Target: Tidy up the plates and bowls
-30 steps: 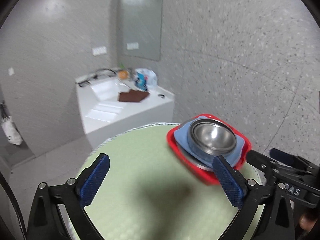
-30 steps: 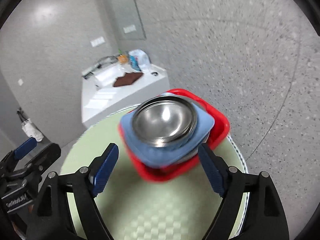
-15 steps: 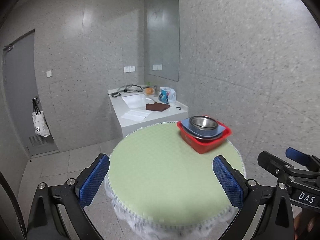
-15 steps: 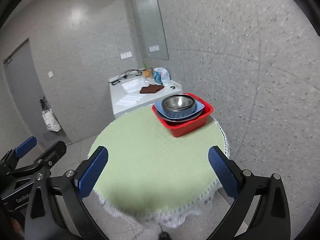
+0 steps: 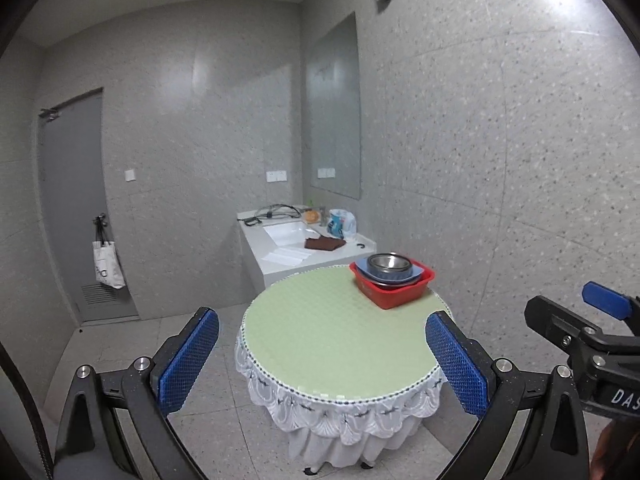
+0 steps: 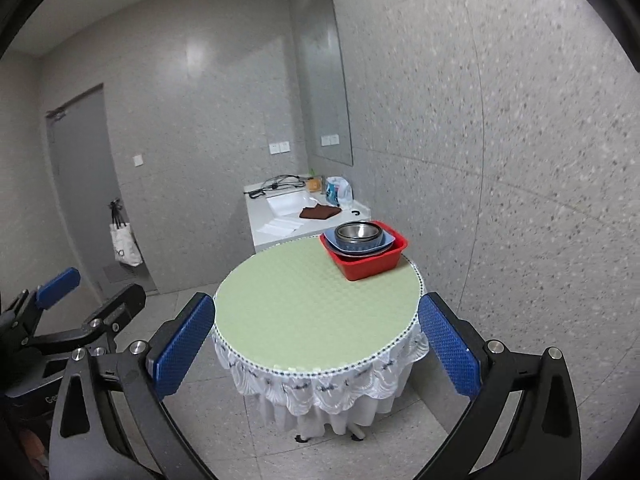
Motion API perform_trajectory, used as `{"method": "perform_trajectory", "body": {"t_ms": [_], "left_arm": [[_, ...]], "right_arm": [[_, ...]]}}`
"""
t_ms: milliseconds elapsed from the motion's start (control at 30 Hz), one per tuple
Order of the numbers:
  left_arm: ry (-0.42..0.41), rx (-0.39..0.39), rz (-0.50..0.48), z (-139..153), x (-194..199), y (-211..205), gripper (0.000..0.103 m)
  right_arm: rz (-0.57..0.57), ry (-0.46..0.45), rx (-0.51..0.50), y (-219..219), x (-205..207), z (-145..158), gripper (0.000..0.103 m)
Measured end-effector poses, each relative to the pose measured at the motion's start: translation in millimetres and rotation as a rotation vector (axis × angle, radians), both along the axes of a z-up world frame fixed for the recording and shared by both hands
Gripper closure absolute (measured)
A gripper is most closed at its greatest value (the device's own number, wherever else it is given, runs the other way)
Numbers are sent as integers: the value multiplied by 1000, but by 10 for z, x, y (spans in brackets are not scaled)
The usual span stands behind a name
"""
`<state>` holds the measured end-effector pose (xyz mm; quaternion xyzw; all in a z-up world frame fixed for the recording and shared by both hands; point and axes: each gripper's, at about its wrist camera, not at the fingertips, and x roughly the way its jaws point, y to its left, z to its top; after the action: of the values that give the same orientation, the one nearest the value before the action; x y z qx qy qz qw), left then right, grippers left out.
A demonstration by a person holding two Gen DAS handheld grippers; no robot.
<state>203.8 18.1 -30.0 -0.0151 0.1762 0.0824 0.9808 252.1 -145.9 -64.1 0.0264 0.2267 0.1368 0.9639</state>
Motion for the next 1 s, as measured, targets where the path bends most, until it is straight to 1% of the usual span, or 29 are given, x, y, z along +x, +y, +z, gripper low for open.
{"method": "perform_trajectory", "body": {"t_ms": [200,233,467,600,700,900,1000], "left_arm": [[-37,-6,63,41,-667,-465,1],[-37,-6,70,38,-730,-533,1],[-39,-13,72,50,-1233,-921,1],[-28,-22,55,69,-1326,-980,1],[-32,-19,43,119,-1311,-948,1],[-54,-11,21,178,-1358,-863,1],[-60,-17,3,146,-1374,-831,1]], "right_arm": [[32,-36,-20,-254,-487,114,0],[36,-42,-24,-287,-564,127,0],[30,-52,-27,-525,-994,193,0],[12,-59,-31,-591,-1152,217,0],[-4,-67,-32,-608,-1247,223,0],[-40,-101,-40,-543,-1381,275,0],[-61,-120,-52,-495,-1431,296,0]]}}
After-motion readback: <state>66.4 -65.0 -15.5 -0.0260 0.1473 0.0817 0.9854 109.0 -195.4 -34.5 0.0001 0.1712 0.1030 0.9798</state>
